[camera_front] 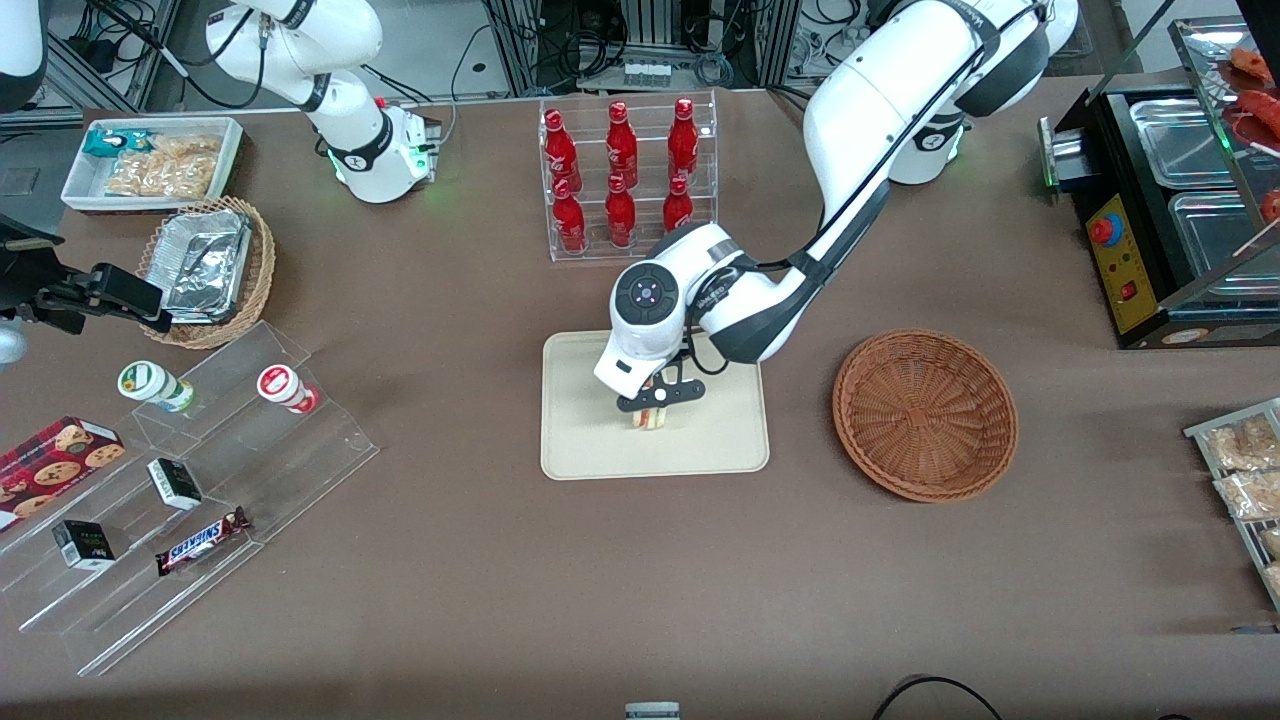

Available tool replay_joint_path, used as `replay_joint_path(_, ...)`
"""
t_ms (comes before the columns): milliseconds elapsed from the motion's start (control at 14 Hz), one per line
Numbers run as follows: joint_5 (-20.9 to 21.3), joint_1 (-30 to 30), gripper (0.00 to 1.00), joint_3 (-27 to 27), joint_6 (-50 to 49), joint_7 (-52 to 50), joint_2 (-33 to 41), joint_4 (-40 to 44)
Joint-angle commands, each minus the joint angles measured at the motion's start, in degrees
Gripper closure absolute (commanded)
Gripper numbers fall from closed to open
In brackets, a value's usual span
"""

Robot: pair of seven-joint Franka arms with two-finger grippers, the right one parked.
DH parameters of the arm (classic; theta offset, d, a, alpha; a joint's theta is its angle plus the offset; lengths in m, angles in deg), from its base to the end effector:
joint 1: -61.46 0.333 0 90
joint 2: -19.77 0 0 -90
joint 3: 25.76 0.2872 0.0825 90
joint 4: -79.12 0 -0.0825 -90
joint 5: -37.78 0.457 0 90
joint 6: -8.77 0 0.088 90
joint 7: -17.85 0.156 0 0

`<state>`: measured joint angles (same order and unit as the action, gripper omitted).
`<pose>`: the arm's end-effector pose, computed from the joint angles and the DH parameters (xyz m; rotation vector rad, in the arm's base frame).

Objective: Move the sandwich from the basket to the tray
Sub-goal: 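Lower the sandwich onto the tray and open the left gripper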

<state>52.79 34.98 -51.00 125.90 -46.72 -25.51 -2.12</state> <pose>0.5101 -0.5540 0.1439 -3.0935 -0.3045 0.1847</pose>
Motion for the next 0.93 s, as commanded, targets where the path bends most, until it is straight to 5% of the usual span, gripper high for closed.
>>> replay_joint_path(0,3.89,-0.85,0.90,0.37,-0.94,-3.98,-1.83,2.41)
replay_joint_path(143,3.89,-0.85,0.79,0.28,1.69,-3.99,-2.80,2.06)
replay_joint_path(214,3.89,-0.85,0.59,0.28,2.40,-3.99,-3.15,1.97)
replay_joint_path(286,3.80,-0.85,0.24,0.28,2.40,-3.81,-3.59,1.97)
replay_joint_path(429,3.54,-0.85,0.00,0.28,2.40,-3.99,-3.42,1.97)
replay_joint_path(857,3.98,0.46,0.00,0.37,-6.27,-2.67,5.79,2.40)
